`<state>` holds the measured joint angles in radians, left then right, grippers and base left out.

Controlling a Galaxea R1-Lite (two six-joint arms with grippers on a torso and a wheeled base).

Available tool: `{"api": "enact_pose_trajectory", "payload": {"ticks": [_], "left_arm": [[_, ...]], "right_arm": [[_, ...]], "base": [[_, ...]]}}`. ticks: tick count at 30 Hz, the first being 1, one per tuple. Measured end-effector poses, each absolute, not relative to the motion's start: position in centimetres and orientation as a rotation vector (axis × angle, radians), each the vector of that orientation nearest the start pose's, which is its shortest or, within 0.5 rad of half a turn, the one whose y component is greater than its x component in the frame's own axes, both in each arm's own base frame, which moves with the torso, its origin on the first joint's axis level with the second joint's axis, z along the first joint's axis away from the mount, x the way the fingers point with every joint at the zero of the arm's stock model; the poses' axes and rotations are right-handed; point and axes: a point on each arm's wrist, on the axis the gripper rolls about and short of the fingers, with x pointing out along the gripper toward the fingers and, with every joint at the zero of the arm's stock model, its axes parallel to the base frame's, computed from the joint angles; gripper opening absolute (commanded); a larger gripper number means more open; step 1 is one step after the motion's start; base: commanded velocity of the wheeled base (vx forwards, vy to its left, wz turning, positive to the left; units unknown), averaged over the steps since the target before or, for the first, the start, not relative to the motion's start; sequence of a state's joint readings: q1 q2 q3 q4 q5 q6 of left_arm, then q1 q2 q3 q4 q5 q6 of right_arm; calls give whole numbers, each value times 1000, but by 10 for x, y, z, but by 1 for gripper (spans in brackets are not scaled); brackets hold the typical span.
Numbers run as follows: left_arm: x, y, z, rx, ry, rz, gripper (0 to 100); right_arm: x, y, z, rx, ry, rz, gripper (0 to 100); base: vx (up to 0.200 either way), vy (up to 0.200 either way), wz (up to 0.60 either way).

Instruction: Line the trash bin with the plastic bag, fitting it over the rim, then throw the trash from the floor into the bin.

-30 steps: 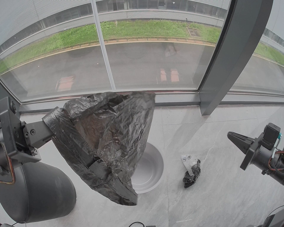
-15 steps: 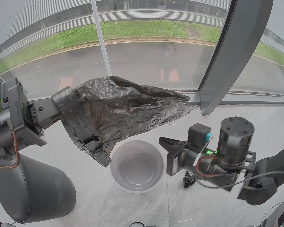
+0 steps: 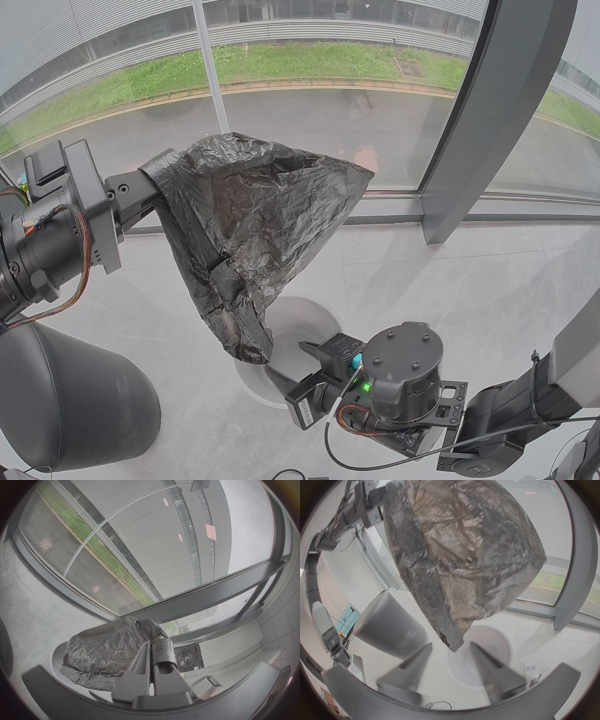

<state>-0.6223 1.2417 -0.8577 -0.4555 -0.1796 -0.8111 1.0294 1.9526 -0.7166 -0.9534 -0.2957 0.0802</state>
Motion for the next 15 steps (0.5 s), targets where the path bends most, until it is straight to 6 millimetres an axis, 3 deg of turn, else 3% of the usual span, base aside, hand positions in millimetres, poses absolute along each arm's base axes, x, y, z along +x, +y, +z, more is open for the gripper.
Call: {"api": "enact_pose_trajectory", "payload": {"ticks": [9, 15], "left_arm": [[164, -121, 300, -790, 238, -756, 0], [164, -122, 301, -801, 241, -755, 0]], "right_arm": [[188, 299, 84, -100, 239, 703, 100], [207, 309, 68, -139, 210, 591, 100]], "base": [[0, 0, 0], [0, 0, 0]]}}
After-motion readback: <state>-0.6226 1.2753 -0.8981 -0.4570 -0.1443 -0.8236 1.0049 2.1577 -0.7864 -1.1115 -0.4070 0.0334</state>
